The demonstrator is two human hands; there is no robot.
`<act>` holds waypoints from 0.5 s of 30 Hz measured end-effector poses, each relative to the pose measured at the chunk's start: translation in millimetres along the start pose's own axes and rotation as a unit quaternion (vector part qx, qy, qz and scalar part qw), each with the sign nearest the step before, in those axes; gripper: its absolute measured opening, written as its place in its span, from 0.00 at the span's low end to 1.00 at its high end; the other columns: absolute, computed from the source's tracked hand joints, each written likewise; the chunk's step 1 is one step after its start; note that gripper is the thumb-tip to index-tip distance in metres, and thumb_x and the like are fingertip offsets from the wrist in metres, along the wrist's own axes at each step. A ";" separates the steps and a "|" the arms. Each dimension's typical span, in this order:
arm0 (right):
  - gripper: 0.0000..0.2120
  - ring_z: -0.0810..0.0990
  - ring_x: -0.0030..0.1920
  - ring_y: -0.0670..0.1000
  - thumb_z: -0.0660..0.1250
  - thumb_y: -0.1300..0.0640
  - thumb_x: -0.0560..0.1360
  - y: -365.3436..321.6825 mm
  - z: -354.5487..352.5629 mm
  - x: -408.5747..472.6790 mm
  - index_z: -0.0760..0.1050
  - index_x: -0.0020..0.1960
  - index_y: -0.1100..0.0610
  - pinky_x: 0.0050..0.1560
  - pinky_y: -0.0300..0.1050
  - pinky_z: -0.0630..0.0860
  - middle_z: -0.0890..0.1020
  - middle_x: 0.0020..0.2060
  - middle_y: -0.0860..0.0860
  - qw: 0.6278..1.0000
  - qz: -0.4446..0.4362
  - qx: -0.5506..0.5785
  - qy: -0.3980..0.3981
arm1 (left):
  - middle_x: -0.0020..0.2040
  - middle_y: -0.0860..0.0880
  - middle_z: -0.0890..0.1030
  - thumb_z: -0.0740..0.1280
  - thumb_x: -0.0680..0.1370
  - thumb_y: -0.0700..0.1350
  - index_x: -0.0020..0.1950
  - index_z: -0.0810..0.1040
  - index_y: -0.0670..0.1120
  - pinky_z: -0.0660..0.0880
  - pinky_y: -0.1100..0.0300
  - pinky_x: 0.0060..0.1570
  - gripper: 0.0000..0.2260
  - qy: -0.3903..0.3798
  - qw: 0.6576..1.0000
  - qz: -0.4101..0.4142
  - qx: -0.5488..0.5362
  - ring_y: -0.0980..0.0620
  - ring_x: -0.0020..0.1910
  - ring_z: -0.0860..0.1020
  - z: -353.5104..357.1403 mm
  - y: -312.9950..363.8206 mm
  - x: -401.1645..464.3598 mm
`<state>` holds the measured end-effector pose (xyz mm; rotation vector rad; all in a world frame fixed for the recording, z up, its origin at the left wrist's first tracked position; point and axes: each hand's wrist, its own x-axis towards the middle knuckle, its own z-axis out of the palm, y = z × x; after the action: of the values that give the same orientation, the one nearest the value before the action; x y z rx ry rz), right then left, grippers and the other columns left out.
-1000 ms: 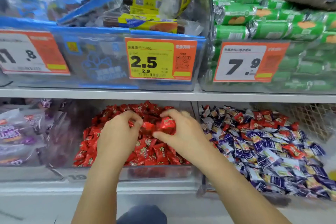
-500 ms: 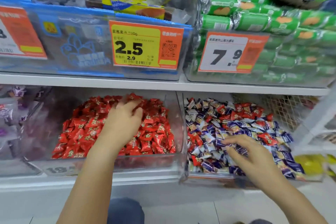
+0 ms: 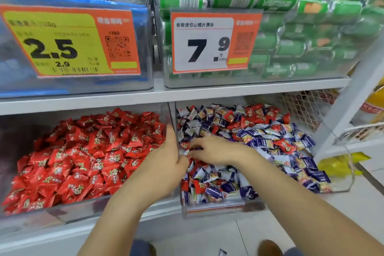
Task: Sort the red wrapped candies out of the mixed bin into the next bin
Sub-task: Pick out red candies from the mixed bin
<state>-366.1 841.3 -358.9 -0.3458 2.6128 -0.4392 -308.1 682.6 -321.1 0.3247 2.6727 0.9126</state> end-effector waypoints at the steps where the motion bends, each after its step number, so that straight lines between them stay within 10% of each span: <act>1: 0.15 0.76 0.55 0.55 0.52 0.47 0.80 -4.4 3.8 7.0 0.74 0.58 0.52 0.53 0.48 0.73 0.78 0.55 0.51 1.000 0.011 -0.006 -0.023 | 0.34 0.52 0.71 0.55 0.81 0.46 0.76 0.35 0.46 0.62 0.65 0.26 0.33 -0.001 1.000 0.001 -0.003 0.58 0.31 0.71 -0.7 -0.1 0.2; 4: 0.18 0.76 0.51 0.56 0.49 0.39 0.73 -16.5 13.6 10.1 0.73 0.46 0.48 0.53 0.52 0.74 0.78 0.49 0.51 0.995 0.014 0.043 -0.092 | 0.34 0.52 0.72 0.55 0.81 0.46 0.76 0.34 0.46 0.64 0.68 0.24 0.33 -0.010 1.000 0.004 -0.013 0.58 0.29 0.71 -2.0 -0.8 0.4; 9: 0.26 0.65 0.68 0.48 0.66 0.48 0.74 -12.5 -15.0 -19.7 0.65 0.70 0.46 0.64 0.42 0.63 0.67 0.69 0.45 0.965 -0.014 0.080 -0.248 | 0.43 0.48 0.76 0.55 0.81 0.47 0.76 0.34 0.47 0.64 0.61 0.30 0.33 -0.009 1.000 0.000 -0.018 0.54 0.35 0.72 1.5 -4.5 1.7; 15: 0.37 0.73 0.56 0.57 0.70 0.44 0.70 -29.6 22.5 -19.5 0.60 0.73 0.55 0.55 0.50 0.75 0.71 0.61 0.57 0.964 -0.027 -0.207 -0.165 | 0.36 0.51 0.71 0.55 0.81 0.47 0.76 0.35 0.46 0.62 0.60 0.28 0.33 -0.007 1.000 0.000 -0.027 0.55 0.33 0.72 5.8 -5.1 1.6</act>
<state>-333.6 814.7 -359.2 -0.5729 2.3517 0.1475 -308.1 682.4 -329.0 0.3168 2.6312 0.9765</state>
